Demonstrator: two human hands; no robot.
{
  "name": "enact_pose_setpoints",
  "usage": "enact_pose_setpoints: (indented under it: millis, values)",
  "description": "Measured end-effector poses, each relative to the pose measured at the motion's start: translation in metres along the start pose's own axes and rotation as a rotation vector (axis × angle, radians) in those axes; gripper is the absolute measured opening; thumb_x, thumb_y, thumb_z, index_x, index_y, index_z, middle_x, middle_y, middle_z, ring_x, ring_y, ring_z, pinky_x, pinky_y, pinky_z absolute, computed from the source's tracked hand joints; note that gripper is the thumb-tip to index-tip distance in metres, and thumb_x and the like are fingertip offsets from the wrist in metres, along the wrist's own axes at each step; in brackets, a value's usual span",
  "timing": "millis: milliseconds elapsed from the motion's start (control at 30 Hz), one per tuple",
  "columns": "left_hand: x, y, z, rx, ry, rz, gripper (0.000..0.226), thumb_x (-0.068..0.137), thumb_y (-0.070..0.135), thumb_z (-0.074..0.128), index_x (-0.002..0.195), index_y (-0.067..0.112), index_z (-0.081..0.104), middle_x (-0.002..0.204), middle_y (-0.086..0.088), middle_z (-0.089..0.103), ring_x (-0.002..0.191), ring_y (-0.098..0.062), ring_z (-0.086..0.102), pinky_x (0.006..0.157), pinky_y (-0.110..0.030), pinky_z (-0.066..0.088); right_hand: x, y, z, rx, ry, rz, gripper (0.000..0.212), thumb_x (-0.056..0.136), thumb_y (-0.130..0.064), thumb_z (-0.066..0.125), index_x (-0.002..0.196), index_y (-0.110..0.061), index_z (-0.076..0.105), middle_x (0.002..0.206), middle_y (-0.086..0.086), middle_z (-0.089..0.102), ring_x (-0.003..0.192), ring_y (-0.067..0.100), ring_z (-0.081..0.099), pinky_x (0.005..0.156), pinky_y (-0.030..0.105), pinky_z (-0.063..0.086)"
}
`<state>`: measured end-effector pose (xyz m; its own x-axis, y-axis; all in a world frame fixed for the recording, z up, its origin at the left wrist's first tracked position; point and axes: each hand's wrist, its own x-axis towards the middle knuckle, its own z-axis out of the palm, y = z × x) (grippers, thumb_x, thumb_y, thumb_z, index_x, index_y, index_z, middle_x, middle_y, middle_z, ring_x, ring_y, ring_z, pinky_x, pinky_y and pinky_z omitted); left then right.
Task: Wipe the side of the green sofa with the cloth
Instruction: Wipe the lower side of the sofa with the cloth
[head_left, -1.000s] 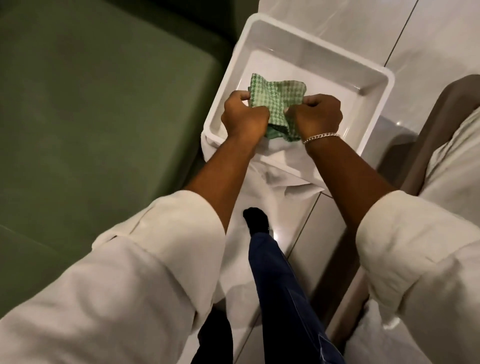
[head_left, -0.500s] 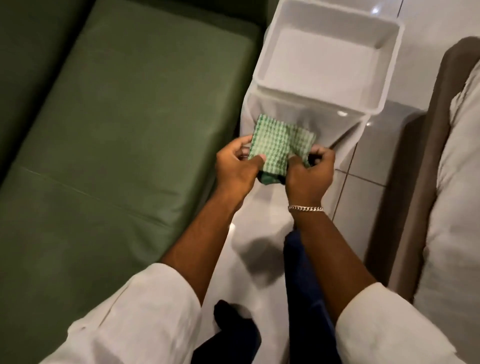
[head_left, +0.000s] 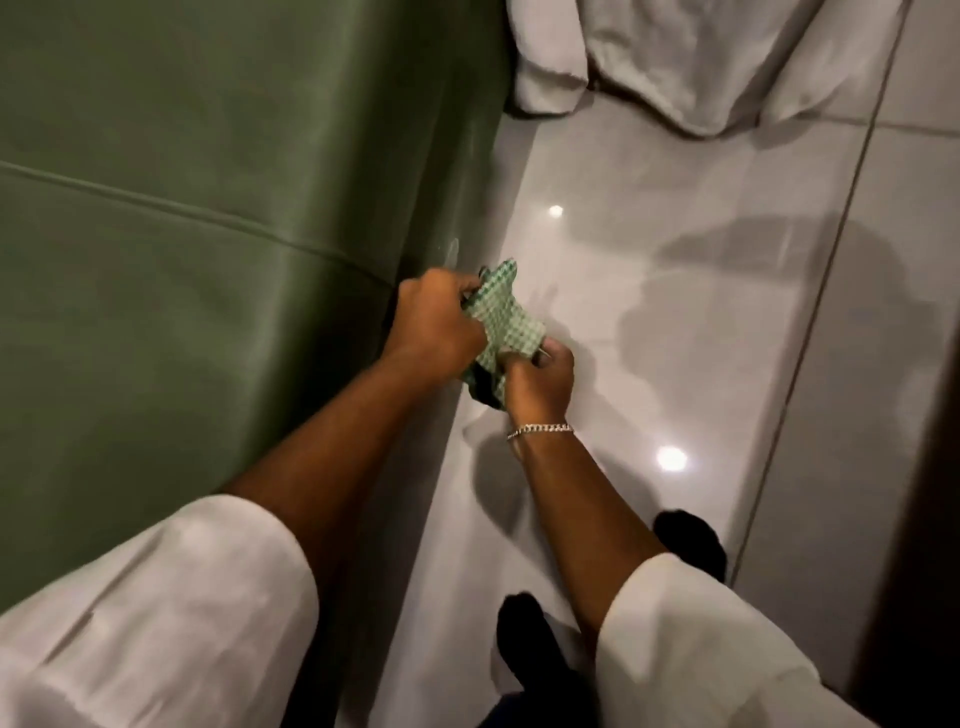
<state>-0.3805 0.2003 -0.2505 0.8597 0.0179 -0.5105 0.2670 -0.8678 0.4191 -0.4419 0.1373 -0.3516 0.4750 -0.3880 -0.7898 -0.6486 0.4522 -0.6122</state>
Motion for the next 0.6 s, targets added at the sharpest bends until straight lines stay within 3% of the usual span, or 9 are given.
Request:
enact_pose_setpoints:
  millis: [100,200,300,400,433,533,600]
  values:
    - [0.009,-0.013,0.017,0.182,-0.001,0.061,0.035,0.067,0.011,0.053,0.094,0.015,0.074,0.09,-0.013,0.075,0.088,-0.028,0.07,0.073,-0.03,0.052,0.011,0.028,0.015,0.02,-0.075,-0.07,0.061,0.078,-0.013,0.064,0.136,-0.017,0.044,0.14,0.013,0.053,0.126,0.028,0.053,0.11,0.042,0.042]
    - [0.018,-0.021,0.022,0.434,0.016,0.136,0.03,0.072,0.008,0.053,0.096,0.013,0.07,0.094,-0.017,0.073,0.091,-0.037,0.068,0.08,-0.041,0.057,0.022,0.041,0.037,0.123,-0.159,-0.164,0.047,0.095,-0.025,0.05,0.141,-0.017,0.044,0.151,0.011,0.044,0.139,0.026,0.041,0.117,0.047,0.033]
    - [0.029,-0.023,0.022,0.71,0.01,0.197,0.029,0.078,0.007,0.05,0.103,0.01,0.065,0.103,-0.021,0.07,0.1,-0.044,0.065,0.084,-0.049,0.056,0.031,0.049,0.056,0.394,-0.306,-0.071,0.047,0.098,-0.034,0.043,0.137,-0.01,0.05,0.142,0.012,0.053,0.131,0.024,0.05,0.115,0.045,0.037]
    - [0.028,-0.014,0.014,0.876,-0.029,0.242,0.031,0.083,0.012,0.052,0.112,0.007,0.061,0.107,-0.022,0.068,0.101,-0.045,0.064,0.084,-0.049,0.056,0.029,0.05,0.082,0.397,-0.484,-0.149,0.05,0.099,-0.044,0.032,0.134,-0.014,0.05,0.126,0.005,0.061,0.111,0.005,0.06,0.097,0.026,0.049]
    - [0.025,-0.009,0.008,0.923,-0.019,0.278,0.035,0.084,0.015,0.053,0.117,0.008,0.059,0.11,-0.021,0.066,0.102,-0.043,0.064,0.084,-0.048,0.055,0.028,0.049,0.09,0.362,-0.498,-0.15,0.056,0.096,-0.053,0.029,0.136,-0.019,0.048,0.13,0.006,0.057,0.115,0.007,0.058,0.099,0.028,0.049]
    - [0.02,-0.001,-0.019,1.158,0.11,0.505,0.053,0.086,0.021,0.051,0.137,0.006,0.046,0.127,-0.021,0.061,0.118,-0.04,0.058,0.098,-0.047,0.047,0.039,0.041,0.109,0.218,-0.45,-0.119,0.082,0.083,-0.069,0.017,0.148,-0.022,0.029,0.157,0.011,0.032,0.144,0.027,0.03,0.12,0.048,0.024]
    - [0.024,-0.001,-0.038,1.389,0.208,0.605,0.063,0.085,0.023,0.046,0.143,0.0,0.036,0.139,-0.025,0.054,0.132,-0.041,0.048,0.115,-0.052,0.03,0.056,0.031,0.115,0.164,-0.407,-0.123,0.068,0.093,-0.061,0.017,0.151,-0.025,0.02,0.163,0.009,0.018,0.15,0.027,0.014,0.124,0.049,0.009]
